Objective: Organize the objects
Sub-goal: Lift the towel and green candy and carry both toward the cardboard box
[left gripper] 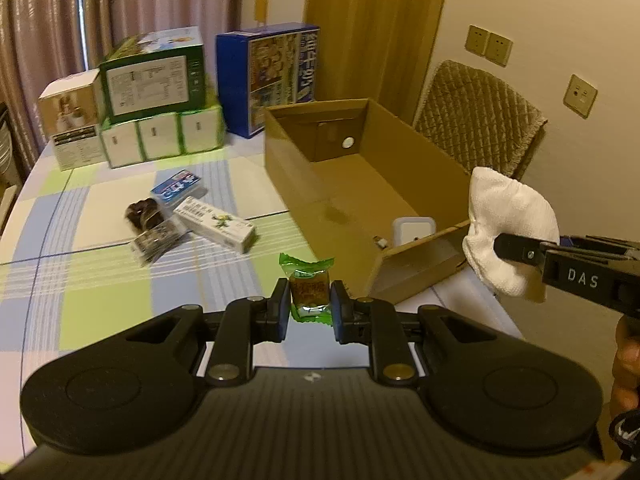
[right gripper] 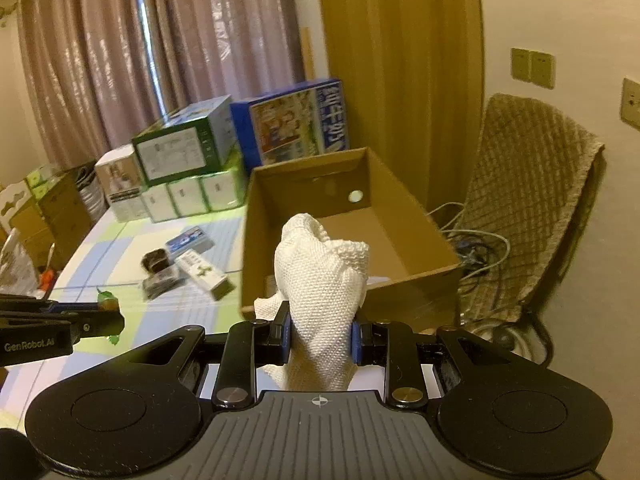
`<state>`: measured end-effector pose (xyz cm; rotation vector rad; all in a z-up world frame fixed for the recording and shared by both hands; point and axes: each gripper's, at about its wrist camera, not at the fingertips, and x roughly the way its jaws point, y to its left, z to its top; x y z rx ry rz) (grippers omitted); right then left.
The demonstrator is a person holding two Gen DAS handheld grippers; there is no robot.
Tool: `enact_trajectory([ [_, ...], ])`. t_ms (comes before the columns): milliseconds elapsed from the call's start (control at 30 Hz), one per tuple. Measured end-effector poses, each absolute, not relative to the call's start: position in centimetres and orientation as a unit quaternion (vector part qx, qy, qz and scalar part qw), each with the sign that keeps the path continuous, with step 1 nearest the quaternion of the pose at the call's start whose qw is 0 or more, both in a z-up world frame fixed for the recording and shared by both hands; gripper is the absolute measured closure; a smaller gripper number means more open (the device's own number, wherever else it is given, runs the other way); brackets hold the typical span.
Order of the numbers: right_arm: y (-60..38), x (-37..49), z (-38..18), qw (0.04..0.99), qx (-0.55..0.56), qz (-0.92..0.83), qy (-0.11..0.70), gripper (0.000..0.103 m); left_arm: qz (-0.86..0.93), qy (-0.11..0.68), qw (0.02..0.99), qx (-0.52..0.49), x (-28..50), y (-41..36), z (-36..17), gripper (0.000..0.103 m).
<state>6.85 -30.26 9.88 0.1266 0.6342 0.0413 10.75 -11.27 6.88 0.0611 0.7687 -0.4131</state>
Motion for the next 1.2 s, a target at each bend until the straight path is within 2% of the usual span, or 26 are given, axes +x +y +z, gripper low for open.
enact_trajectory([
  [1200,-34.2,9.3,11.5,0.953,0.059,0.01,0.297,0.079,-0.241,0.368,0.896,0.052,13.9,-17.5,7.7,0.086],
])
